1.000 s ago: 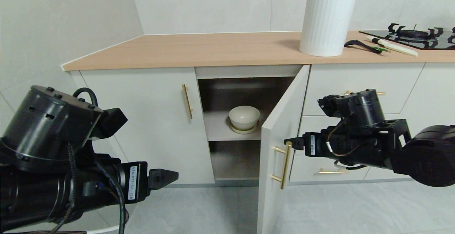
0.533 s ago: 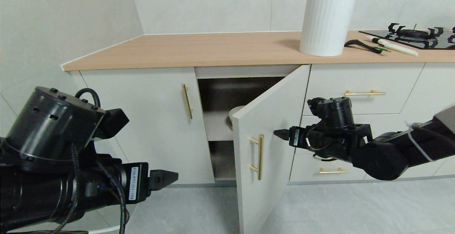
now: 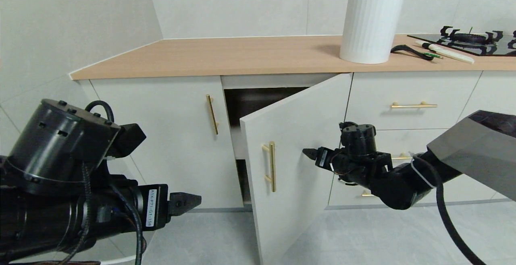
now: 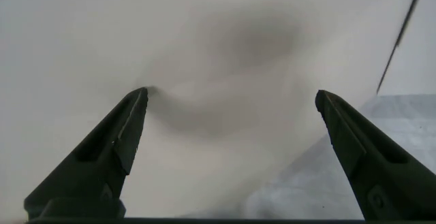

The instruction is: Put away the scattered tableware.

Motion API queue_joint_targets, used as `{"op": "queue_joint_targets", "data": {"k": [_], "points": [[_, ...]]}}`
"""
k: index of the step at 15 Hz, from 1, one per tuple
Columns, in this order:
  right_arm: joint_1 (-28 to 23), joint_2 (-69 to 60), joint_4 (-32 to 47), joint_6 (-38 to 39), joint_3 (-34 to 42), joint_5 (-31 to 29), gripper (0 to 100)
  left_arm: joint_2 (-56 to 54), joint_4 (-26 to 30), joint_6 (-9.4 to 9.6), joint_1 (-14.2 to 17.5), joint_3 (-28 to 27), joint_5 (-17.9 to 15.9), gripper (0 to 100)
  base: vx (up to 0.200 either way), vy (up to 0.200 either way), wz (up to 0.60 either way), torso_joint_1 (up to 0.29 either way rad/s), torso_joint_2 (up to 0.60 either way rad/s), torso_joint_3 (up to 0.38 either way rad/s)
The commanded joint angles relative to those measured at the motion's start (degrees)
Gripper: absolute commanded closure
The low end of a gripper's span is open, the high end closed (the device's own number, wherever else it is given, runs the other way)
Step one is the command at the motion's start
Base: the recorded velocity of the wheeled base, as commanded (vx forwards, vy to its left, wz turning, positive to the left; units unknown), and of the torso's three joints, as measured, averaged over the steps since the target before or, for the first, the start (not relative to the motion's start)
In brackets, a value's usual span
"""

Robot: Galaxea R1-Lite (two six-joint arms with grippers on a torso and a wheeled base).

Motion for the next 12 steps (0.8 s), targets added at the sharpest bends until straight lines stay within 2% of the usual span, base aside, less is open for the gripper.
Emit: {"op": "queue_joint_targets", "data": {"k": [1,6,12], "points": [[-0.16,4.01,-0.09,1.87,-3.37,-1.48,0,0.11,-0.01,-0.04,-0.01,0.04,-0.01,0,0.0,0.0,0.0,0.0,0.0,0.0],[-0.77,8.67,-0.09,5.3,-10.05,-5.7,0,0.19,-0.01,-0.04,-0.01,0.12,-0.01,0,0.0,0.0,0.0,0.0,0.0,0.0],[-2.36,12.53,-0.09,7.93,-15.33,-7.64,0,0.11,-0.01,-0.04,-0.01,0.12,-0.01,0,0.0,0.0,0.0,0.0,0.0,0.0]]}}
